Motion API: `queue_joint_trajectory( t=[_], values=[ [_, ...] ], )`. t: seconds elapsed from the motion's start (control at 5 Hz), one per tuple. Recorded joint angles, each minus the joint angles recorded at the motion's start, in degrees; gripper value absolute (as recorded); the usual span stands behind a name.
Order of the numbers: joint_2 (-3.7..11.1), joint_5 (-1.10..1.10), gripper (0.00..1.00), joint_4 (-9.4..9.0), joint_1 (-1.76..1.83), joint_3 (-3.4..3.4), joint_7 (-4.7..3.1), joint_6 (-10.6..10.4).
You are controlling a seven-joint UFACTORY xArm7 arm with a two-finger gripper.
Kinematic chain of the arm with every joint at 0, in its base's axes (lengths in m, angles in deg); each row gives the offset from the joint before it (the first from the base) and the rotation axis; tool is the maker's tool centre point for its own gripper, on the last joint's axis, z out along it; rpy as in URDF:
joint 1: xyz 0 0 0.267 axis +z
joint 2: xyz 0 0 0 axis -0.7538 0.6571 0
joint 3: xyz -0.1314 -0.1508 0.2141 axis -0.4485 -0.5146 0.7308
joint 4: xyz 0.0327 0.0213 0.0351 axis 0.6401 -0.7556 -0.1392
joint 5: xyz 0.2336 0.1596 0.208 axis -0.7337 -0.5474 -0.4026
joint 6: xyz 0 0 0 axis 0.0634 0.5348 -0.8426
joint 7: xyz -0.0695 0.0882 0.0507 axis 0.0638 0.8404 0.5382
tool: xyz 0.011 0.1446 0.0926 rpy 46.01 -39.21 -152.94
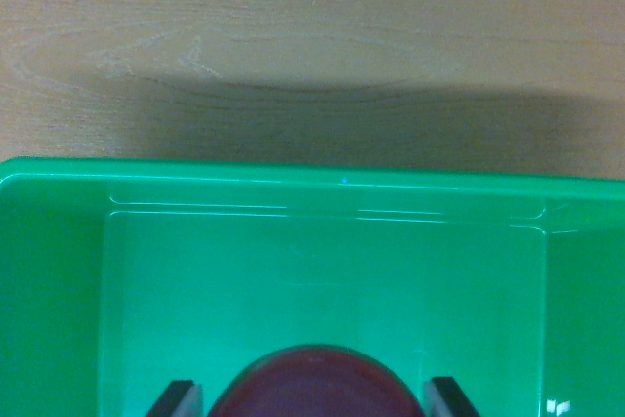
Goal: Pick fruit
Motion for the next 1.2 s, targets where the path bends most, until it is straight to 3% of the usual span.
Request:
queue_joint_trajectory(
  t=[1.2],
  values=[
    [-1.17, -0.11, 1.00, 2.44, -0.03, 0.06, -0.14, 3.6]
  ],
)
